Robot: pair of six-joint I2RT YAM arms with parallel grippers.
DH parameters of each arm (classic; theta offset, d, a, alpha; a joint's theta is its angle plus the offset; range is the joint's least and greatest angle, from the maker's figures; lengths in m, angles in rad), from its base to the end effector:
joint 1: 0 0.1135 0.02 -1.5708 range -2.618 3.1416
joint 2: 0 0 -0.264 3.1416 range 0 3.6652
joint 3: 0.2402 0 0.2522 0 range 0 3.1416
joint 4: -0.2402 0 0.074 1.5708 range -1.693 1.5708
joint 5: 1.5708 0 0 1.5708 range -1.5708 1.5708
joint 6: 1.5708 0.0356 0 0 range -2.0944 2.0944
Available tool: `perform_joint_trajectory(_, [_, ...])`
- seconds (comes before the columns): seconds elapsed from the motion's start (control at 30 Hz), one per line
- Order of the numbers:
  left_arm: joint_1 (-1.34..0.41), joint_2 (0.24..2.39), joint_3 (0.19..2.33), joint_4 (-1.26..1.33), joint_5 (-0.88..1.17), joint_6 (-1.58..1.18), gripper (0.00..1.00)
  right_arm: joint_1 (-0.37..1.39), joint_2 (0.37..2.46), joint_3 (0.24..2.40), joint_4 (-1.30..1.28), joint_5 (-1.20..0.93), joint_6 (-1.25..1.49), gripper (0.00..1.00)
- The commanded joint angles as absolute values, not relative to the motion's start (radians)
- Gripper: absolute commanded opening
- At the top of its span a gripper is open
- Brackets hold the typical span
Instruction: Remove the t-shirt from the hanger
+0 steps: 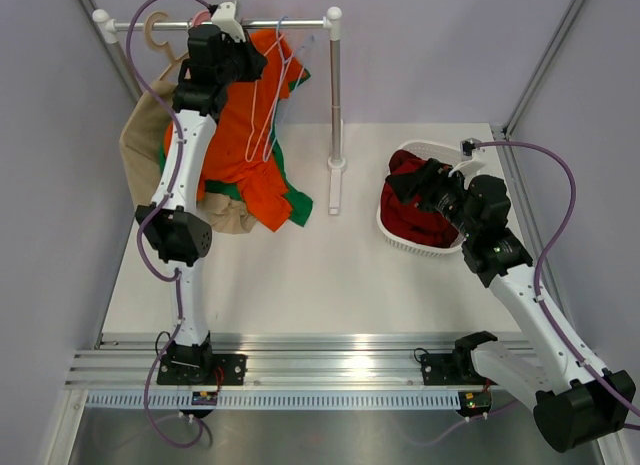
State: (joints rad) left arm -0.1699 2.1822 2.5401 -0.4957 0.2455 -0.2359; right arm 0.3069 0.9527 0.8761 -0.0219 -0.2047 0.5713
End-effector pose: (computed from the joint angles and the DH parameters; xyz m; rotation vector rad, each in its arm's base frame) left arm 0.4790 -0.0910 0.4568 0.1280 1.7262 -0.5100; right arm 0.2115 0.0746 0.3590 0.0684 1.7347 0.8265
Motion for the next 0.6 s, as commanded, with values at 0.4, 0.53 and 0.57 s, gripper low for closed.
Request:
perform_joint_trajectory(0.4, [-0.181,2.079,2.494,-0.479,0.255,-0.241,0.6,0.321,0.927,0.893,0.006,-0.213,0.543,0.84])
perform_joint_trajectory(0.53, [-0.195,2.005,2.421,-0.479,0.249,-0.224,0.89,0.321,0.916,0.893,0.006,-0.213,0.551,0.85])
perform_joint_trajectory(0.57, [-0.196,1.987,2.407,-0.479,0.245,-0.222,0.99,0.321,0.911,0.893,0.006,-0.212,0.551,0.86])
